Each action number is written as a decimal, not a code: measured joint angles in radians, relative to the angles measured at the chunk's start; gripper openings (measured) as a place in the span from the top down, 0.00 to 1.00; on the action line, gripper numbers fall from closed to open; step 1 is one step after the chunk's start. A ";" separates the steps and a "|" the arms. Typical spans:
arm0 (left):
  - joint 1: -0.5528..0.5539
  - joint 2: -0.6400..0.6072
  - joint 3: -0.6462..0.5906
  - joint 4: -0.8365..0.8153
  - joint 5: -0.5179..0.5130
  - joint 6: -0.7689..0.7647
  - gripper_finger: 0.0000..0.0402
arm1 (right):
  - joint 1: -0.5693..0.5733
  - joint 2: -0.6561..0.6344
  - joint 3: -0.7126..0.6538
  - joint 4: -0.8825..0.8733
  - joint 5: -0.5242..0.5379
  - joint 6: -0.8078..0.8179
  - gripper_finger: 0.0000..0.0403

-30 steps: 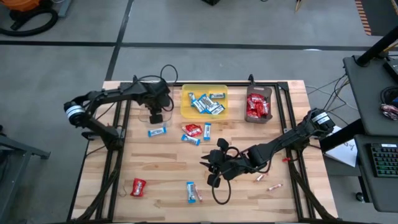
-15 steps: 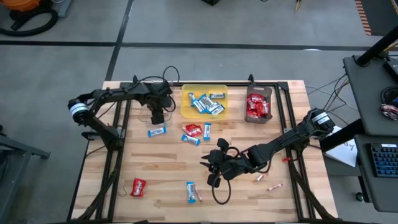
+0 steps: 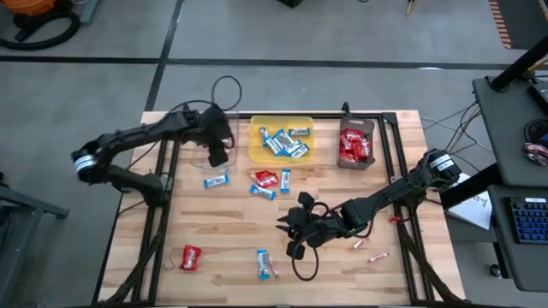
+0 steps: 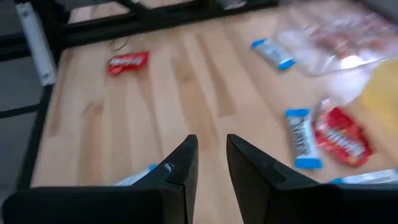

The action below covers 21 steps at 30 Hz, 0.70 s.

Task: Sort candy
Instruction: Put the white chocolate into the yellow bin

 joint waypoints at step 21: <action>-0.595 -0.455 -0.196 0.455 -0.001 -0.382 0.74 | 0.000 0.000 0.033 -0.174 -0.216 0.220 0.84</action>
